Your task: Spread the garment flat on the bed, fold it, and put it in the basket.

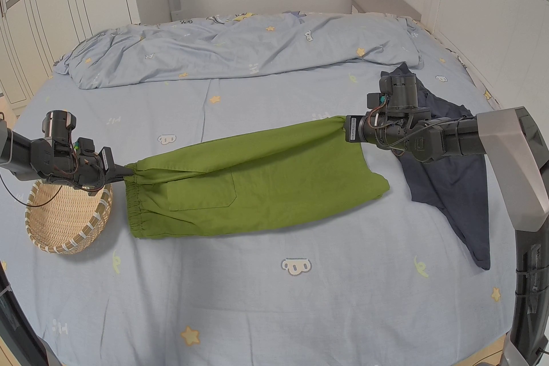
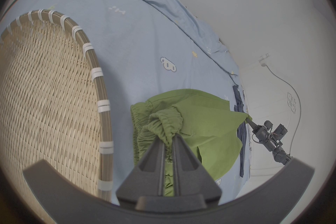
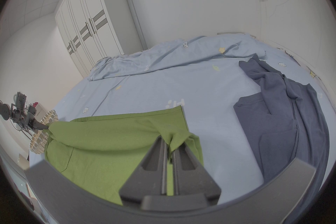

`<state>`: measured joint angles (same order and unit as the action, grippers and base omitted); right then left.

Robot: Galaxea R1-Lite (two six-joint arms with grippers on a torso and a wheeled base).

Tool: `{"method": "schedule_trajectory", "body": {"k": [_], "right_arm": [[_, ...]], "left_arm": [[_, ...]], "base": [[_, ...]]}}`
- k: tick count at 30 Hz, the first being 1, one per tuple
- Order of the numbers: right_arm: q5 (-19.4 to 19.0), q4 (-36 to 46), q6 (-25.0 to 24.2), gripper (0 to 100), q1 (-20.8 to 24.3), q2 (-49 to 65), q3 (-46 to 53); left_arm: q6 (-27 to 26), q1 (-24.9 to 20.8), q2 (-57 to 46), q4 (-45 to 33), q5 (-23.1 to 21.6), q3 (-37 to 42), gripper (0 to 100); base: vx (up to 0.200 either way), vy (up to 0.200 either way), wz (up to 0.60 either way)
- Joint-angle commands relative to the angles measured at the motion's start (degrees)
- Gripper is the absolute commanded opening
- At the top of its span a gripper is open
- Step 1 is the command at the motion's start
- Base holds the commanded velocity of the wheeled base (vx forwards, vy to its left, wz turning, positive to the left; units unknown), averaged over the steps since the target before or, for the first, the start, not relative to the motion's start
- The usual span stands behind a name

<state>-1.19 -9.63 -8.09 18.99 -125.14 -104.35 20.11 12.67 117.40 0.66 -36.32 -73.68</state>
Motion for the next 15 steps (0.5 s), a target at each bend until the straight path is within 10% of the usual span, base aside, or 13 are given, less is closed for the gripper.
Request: {"method": "schedule_trajectory", "body": {"k": [1,15], "right_arm": [[-0.04,-0.04,-0.08,0,0.17,-0.72,-0.06],[-0.04,-2.5,0.27,0,0.78,-2.3,-1.64]], "left_arm": [[0.01,-0.1,0.73,0.04,-0.07,-0.41,0],[0.1,0.43,1.34,0.04,0.02,-1.03,0]], "base": [[0.0,0.0,0.0],[0.0,0.0,0.0]]}}
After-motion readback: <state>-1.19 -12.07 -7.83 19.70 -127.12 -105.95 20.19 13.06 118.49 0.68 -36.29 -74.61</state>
